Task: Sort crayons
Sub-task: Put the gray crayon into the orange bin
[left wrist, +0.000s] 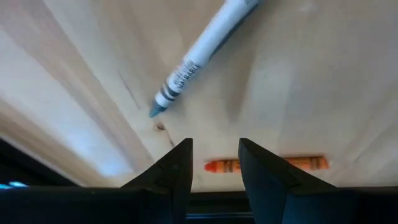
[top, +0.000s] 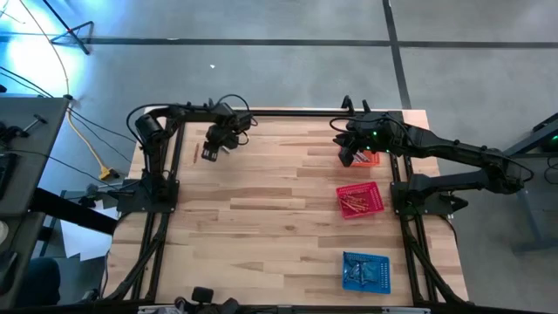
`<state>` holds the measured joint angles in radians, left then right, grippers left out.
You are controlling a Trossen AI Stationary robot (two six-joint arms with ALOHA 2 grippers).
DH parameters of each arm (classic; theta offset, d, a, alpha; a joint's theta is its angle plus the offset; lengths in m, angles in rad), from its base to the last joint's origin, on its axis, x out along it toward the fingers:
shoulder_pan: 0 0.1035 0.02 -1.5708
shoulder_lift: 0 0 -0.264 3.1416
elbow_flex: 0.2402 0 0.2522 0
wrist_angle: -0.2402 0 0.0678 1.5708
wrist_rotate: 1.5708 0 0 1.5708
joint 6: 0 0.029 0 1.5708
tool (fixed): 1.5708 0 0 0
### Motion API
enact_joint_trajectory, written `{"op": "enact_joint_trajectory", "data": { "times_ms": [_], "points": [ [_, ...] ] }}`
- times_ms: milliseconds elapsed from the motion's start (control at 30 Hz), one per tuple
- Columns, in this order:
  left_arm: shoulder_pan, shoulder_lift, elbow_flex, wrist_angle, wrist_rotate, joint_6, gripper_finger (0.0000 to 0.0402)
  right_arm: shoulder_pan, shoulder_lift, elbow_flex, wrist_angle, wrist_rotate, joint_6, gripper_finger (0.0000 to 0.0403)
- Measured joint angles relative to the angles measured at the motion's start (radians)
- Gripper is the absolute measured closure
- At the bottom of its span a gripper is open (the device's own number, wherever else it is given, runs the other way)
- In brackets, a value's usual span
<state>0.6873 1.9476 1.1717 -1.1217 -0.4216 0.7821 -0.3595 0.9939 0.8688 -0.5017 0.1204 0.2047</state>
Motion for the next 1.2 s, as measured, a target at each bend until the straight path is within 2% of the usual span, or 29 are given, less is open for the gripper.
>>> {"op": "enact_joint_trajectory", "data": {
  "times_ms": [333,733,867,1067,1200],
  "points": [
    [-0.064,-0.002,0.002,0.147,-0.024,0.110,0.0283,0.000,0.000,0.000,-0.001,0.000,0.008,0.0334],
    [-0.078,-0.003,0.003,0.158,0.100,0.113,0.0284,0.000,0.000,0.000,-0.002,0.000,0.008,0.0334],
    [-0.069,-0.004,0.003,0.169,0.121,0.095,0.0309,0.000,0.000,0.000,-0.002,0.000,0.008,0.0334],
    [-0.044,-0.007,0.005,0.172,0.187,0.011,0.0388,0.000,0.000,0.000,-0.002,0.000,0.007,0.0334],
    [-0.031,-0.007,0.005,0.173,0.203,-0.075,0.0395,0.000,0.000,0.000,-0.002,0.000,0.005,0.0334]
  ]
}}
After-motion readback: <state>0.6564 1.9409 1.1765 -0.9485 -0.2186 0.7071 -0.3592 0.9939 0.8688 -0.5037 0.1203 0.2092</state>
